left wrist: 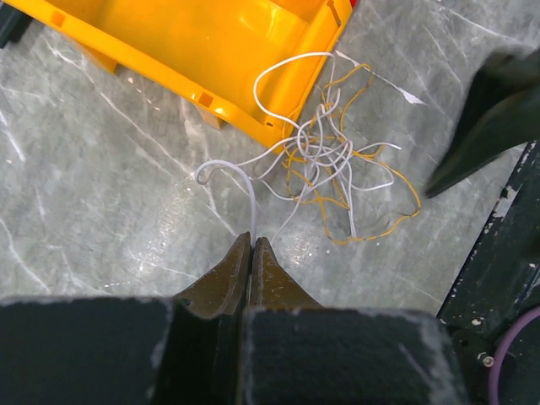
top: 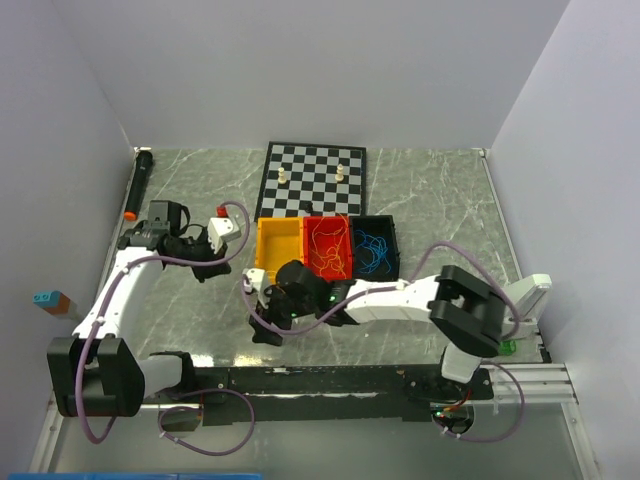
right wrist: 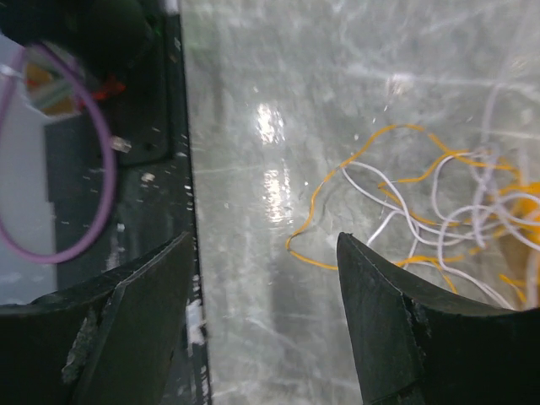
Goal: Untangle the cables
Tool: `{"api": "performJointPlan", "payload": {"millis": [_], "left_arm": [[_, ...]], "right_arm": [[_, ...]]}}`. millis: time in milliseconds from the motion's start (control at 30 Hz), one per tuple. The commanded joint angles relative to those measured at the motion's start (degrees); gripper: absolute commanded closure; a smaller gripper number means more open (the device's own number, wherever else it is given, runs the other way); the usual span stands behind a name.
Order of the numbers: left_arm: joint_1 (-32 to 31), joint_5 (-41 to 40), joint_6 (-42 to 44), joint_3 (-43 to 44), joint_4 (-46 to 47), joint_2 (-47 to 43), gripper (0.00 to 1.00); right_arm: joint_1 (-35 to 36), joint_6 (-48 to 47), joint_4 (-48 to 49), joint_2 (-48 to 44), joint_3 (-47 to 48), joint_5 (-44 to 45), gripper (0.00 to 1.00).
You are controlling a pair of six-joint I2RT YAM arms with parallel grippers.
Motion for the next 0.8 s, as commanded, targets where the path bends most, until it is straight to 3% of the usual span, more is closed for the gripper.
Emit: {"api": "performJointPlan", "payload": {"millis": [0, 467, 633, 767], "left_arm": [[0.1, 1.0, -1.4, 2.1, 0.8, 0.3, 0.99], [0.1, 2.8, -1.6, 5.2, -2.3, 1.1, 0.99], [0.1, 3.2, -1.6, 5.7, -2.4, 1.3, 0.99], [0.1, 3.3, -1.8, 6.2, -2.1, 1.6, 0.99]], "right_arm": [[0.2, -2.4, 0.2, 5.0, 4.2, -2.6, 0.25], [0.2, -3.7, -2.0, 16.1, 11.0, -1.2, 0.35], [0.1, -3.4, -2.0, 16.1, 10.3, -1.6, 0.54], [0.2, -3.1, -1.5, 13.5, 8.2, -0.9, 0.83]]}}
